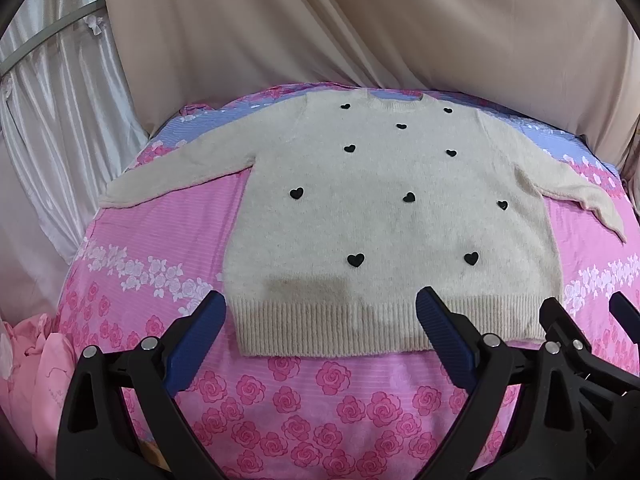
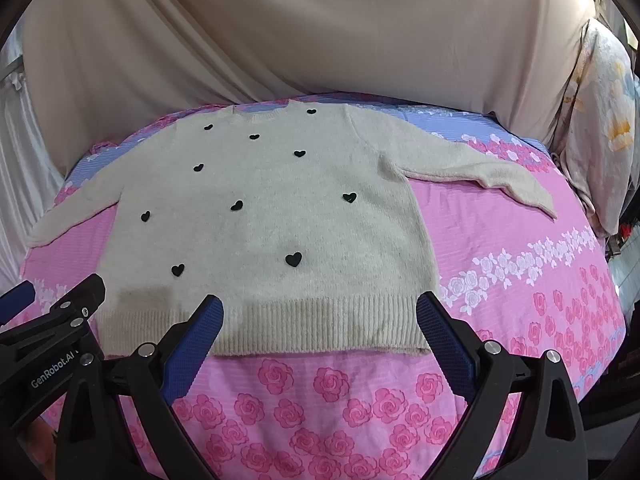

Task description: Fold small clothes

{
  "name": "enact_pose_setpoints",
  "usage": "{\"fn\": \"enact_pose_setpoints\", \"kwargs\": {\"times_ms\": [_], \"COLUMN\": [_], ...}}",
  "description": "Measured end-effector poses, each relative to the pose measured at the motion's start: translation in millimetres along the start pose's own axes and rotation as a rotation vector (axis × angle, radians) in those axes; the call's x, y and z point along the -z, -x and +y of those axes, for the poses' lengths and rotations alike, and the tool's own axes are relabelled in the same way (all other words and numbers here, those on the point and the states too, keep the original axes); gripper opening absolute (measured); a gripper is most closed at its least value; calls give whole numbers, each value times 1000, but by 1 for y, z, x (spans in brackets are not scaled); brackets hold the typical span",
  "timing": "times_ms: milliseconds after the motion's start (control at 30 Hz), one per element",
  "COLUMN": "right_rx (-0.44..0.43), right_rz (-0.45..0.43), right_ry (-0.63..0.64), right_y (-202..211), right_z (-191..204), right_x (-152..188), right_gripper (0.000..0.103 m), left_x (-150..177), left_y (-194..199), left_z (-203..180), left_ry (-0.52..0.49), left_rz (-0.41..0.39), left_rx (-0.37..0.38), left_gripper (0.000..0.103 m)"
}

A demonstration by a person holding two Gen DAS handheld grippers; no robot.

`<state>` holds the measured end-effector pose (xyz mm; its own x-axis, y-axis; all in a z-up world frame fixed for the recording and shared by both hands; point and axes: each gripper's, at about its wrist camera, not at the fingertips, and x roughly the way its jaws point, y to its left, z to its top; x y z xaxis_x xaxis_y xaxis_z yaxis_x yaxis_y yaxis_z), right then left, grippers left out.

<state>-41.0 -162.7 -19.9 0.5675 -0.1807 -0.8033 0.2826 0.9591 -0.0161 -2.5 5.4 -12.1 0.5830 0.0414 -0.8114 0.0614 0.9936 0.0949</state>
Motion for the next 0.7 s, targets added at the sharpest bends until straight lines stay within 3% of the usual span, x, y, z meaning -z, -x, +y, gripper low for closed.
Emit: {"fn": "enact_pose_setpoints", "kwargs": {"times_ms": [700], "right_rx": [2], "right_rz": [16], "right_ry": [-3], "right_y": [-1], "right_z": [2], "right_x": [1], "right_gripper": [95], "left_x": [3], "left_y": [-1], "left_z": [1], "left_ry": [-3], "left_rz": [11], "left_rx": [-4], "left_gripper": [93]}}
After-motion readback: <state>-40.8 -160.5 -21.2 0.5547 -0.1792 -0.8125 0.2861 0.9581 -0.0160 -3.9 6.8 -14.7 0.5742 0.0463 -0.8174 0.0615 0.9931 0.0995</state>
